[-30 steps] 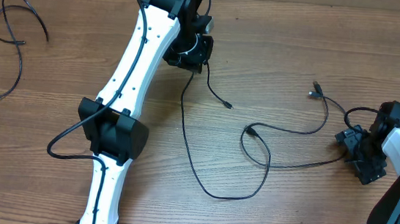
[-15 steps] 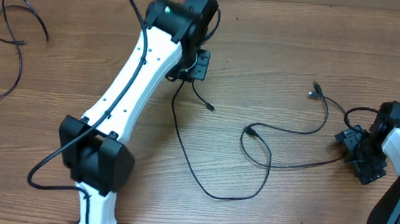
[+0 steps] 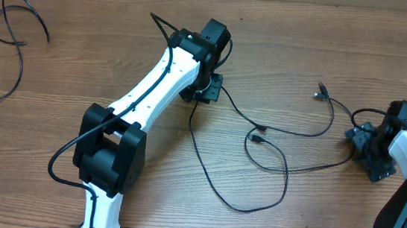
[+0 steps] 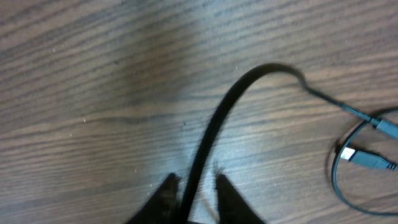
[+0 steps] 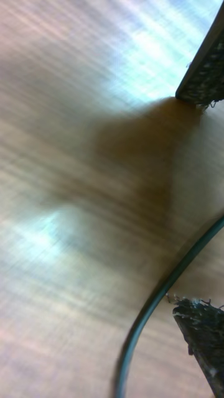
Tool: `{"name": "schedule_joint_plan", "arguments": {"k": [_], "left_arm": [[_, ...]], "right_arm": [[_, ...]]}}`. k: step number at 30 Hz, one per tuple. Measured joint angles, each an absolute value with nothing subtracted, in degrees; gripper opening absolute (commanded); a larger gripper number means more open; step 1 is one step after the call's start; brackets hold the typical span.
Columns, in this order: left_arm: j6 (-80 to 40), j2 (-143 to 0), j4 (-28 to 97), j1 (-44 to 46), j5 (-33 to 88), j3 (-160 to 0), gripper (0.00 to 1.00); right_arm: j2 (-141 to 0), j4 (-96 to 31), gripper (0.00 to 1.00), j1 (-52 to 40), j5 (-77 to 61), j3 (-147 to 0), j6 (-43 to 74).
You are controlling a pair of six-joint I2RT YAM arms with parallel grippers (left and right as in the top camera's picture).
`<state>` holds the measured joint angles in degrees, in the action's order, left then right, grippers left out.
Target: Untangle cables
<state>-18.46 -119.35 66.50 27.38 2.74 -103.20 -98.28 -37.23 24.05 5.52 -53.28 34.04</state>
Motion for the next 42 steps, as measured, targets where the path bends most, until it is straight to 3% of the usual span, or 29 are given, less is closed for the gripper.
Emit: {"name": "schedule_joint_plan", "arguments": {"k": [2, 8, 13, 20, 26, 31, 35, 42], "left_arm": [[-18.7, -119.4, 66.1, 27.4, 2.7, -103.2, 0.59], [-18.9, -119.3, 65.8, 27.4, 2.8, -103.2, 1.0], [-19.2, -119.3, 65.2, 27.4, 2.8, -103.2, 1.0], [-19.2, -119.4, 65.8, 27.4, 3.0, -103.2, 1.0], [-19.2, -119.4, 62.2, 27.4, 3.0, -103.2, 1.0], [-21.2, -119.4, 59.0, 27.4, 3.2, -103.2, 1.0], [-22.7, -119.4, 57.9, 27.4, 3.2, -103.2, 1.0], [-23.7, -119.4, 57.8, 27.4, 3.2, -103.2, 1.0]], "right_arm": [[-98.3, -34.9, 1.0, 24.1, 5.5, -53.3, 34.1], [-98.3, -30.7, 1.0, 24.1, 4.1, -53.3, 34.6], [-97.6, -33.6, 1.0, 24.3, -8.7, -53.4, 33.1], [-97.0, -45.6, 1.0, 24.2, -31.0, -56.0, 17.1], [-84.9, -54.2, 1.0, 22.8, -32.3, -61.3, 10.0], [-74.6, -56.5, 1.0, 15.1, -32.0, -61.1, 6.3], [-74.5, -54.7, 1.0, 7.4, -31.9, -57.8, 4.0], [-79.0, -44.8, 0.91, -2.7, -29.0, -49.9, 2.4]]}}
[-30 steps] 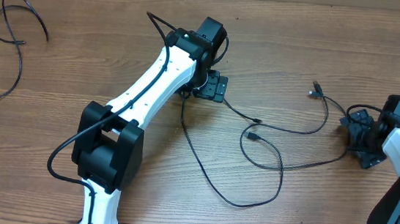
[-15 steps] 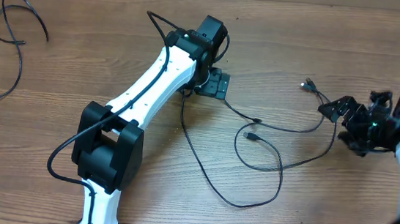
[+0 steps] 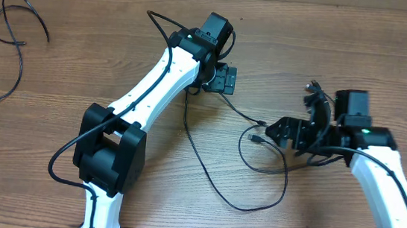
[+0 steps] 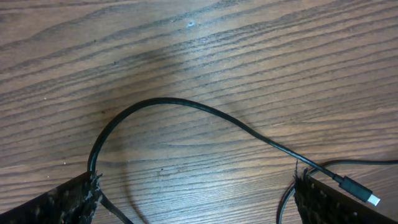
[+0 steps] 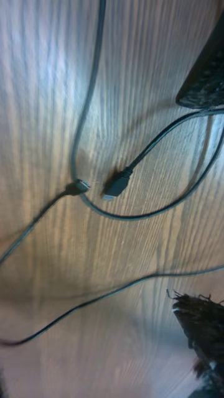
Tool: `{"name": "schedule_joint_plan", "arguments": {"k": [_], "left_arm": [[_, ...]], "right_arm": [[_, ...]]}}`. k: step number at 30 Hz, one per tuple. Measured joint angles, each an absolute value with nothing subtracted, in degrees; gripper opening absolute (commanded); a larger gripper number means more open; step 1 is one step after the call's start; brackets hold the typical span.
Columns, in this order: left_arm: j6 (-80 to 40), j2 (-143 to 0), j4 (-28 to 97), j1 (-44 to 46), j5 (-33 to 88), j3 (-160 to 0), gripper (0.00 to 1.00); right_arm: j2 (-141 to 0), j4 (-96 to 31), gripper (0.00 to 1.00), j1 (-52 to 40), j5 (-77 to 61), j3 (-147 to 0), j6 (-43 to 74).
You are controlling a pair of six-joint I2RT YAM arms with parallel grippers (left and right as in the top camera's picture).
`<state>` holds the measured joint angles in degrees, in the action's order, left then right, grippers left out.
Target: Untangle cables
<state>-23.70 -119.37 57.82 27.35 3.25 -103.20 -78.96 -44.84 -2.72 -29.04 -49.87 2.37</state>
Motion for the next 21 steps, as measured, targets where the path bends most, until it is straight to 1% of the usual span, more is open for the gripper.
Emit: {"name": "schedule_joint_plan", "arguments": {"k": [3, 4, 6, 10, 12, 14, 16, 18, 19, 21], "left_arm": [[-23.7, -119.4, 57.8, 27.4, 3.2, -103.2, 1.0], [-23.7, -119.4, 57.8, 27.4, 3.1, -103.2, 1.0], [-23.9, -119.4, 57.8, 27.4, 2.9, -103.2, 1.0], [-23.9, -119.4, 57.9, 27.4, 2.1, -103.2, 1.0], [-23.9, -119.3, 58.2, 27.4, 1.1, -103.2, 1.0], [-23.9, -119.4, 58.5, 27.4, -0.4, -103.2, 1.0], [-23.9, -119.4, 58.5, 27.4, -2.1, -103.2, 1.0], [-23.9, -119.3, 58.5, 27.4, -3.7, -103.2, 1.0], [-23.9, -119.3, 58.7, 27.4, -4.4, -103.2, 1.0], [-23.9, -119.3, 58.7, 27.4, -5.3, -103.2, 1.0]], "right_arm": [[-80.8, -40.9, 0.85, -5.1, -27.2, -47.9, 2.2], [-81.6, -39.5, 0.81, -5.8, -26.5, -47.3, 2.1], [-83.7, -37.7, 0.76, -6.9, -25.1, -46.2, 1.6], [-88.1, -37.1, 0.7, -7.6, -23.5, -45.3, 1.7], [-89.7, -37.0, 0.6, -7.6, -23.0, -45.3, 1.5], [-90.8, -37.0, 0.45, -7.6, -22.7, -45.3, 1.3], [-91.6, -36.9, 0.4, -7.6, -22.4, -45.3, 1.7], [-92.3, -36.9, 0.42, -7.6, -22.5, -45.3, 2.7], [-92.5, -36.9, 0.47, -7.6, -22.5, -45.3, 3.0], [-93.0, -36.9, 0.62, -7.6, -22.2, -45.3, 3.4]]}}
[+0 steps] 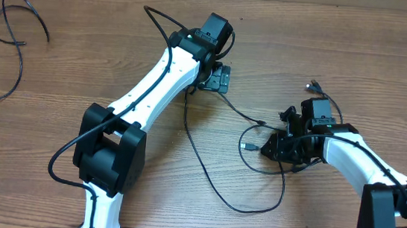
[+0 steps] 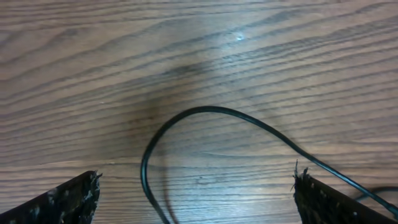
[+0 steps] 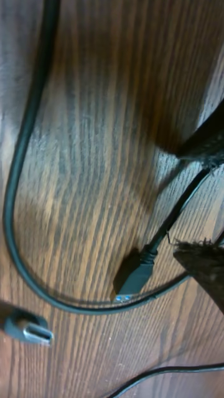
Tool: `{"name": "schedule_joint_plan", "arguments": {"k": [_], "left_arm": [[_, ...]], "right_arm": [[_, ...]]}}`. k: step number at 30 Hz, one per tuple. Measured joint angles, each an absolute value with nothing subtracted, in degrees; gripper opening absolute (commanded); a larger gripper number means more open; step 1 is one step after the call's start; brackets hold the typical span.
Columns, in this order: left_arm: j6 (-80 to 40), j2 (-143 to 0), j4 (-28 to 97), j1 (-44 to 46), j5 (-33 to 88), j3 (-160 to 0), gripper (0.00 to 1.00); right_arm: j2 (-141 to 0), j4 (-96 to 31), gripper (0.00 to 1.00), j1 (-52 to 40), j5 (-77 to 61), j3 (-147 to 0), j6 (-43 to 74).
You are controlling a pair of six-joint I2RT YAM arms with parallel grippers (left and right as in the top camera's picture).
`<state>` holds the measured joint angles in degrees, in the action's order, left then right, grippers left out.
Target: Untangle cables
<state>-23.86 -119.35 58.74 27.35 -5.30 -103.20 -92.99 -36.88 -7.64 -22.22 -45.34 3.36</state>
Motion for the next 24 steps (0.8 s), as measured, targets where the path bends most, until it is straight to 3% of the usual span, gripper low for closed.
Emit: {"name": "schedule_joint_plan", "arguments": {"k": [3, 5, 14, 15, 17, 24], "left_arm": [[-23.6, -119.3, 59.0, 27.4, -6.2, -103.2, 1.0], [-23.6, -119.3, 59.1, 27.4, -6.5, -103.2, 1.0], [-22.7, -119.4, 59.8, 27.4, -7.2, -103.2, 1.0], [-22.5, -119.4, 59.8, 27.4, -7.2, -103.2, 1.0], [-22.3, -119.4, 59.8, 27.4, -7.2, -103.2, 1.0], [-22.3, -119.3, 60.0, 27.4, -7.4, -103.2, 1.0]], "right_arm": [[-92.8, -36.2, 0.76, -7.8, -21.6, -45.5, 4.1], [-92.7, -35.3, 0.75, -8.0, -21.1, -45.6, 4.3], [-92.9, -35.9, 0.39, -7.9, -24.3, -44.3, 0.3], [-92.9, -35.3, 0.32, -7.9, -24.6, -43.9, 0.3], [-92.9, -33.5, 0.04, -7.9, -25.0, -42.7, 0.3], [-93.0, -32.3, 0.04, -7.9, -25.1, -41.5, 5.0]]}}
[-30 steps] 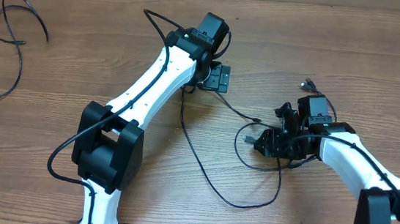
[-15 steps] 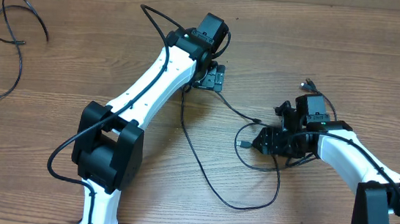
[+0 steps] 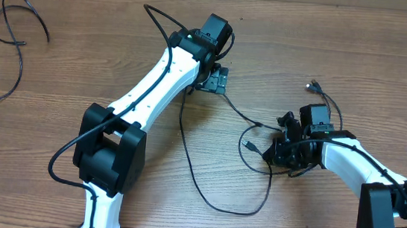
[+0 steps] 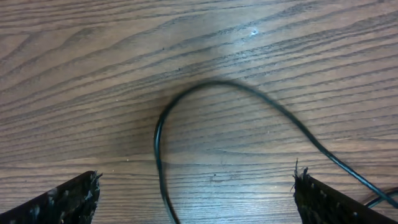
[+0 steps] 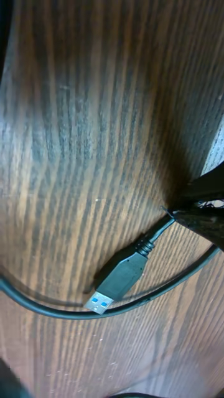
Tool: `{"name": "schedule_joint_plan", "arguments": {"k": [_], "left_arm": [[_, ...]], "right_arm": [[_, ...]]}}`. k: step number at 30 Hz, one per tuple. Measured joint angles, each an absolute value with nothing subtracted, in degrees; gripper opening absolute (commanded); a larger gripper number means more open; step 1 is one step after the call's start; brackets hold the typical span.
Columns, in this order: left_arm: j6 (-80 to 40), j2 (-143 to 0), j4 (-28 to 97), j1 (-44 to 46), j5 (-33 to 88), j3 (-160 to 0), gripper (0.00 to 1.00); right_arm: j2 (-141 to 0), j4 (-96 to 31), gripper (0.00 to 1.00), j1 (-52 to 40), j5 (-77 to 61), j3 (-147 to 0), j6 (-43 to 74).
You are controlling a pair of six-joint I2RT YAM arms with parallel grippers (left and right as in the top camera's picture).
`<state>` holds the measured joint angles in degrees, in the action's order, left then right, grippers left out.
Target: Untangle cables
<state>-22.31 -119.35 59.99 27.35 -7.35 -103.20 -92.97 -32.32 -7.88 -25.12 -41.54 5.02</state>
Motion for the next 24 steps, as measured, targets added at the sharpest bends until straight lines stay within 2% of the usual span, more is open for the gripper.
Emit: {"name": "schedule_joint_plan", "arguments": {"k": [5, 16, 18, 19, 20, 21, 22, 23, 24], "left_arm": [[-22.3, -119.4, 59.9, 27.4, -7.4, -102.8, 1.0], [-22.3, -119.4, 56.2, 27.4, -7.3, -92.7, 1.0], [-22.3, -119.4, 54.7, 27.4, -7.0, -91.0, 1.0], [-22.3, -119.4, 53.9, 27.4, -6.4, -90.3, 0.93], [-22.5, -119.4, 53.1, 27.4, -5.7, -89.5, 0.68], [-22.3, -119.4, 52.6, 27.4, -5.0, -89.0, 0.53], [-22.4, -119.4, 51.8, 27.4, -3.9, -88.4, 0.31], [-22.3, -119.4, 51.3, 27.4, -3.4, -88.1, 0.14], [-22.3, -119.4, 50.6, 27.4, -2.7, -87.7, 0.04]], "right_arm": [[-93.1, -29.6, 0.04, -7.9, -28.3, -41.2, 7.3], [-92.3, -29.0, 0.04, -5.6, -48.5, -46.7, 8.4], [-91.7, -29.6, 0.09, -5.6, -49.1, -47.3, 8.5], [-91.4, -30.4, 0.24, -5.6, -48.8, -47.3, 8.7], [-91.4, -31.8, 0.4, -5.6, -48.1, -47.4, 9.0], [-91.4, -32.8, 0.44, -5.6, -47.4, -47.4, 8.7], [-91.4, -34.7, 0.47, -5.6, -45.9, -47.4, 8.8], [-91.4, -35.9, 0.5, -5.6, -44.6, -47.4, 8.7], [-91.4, -37.2, 0.53, -5.6, -43.0, -47.4, 8.7]]}}
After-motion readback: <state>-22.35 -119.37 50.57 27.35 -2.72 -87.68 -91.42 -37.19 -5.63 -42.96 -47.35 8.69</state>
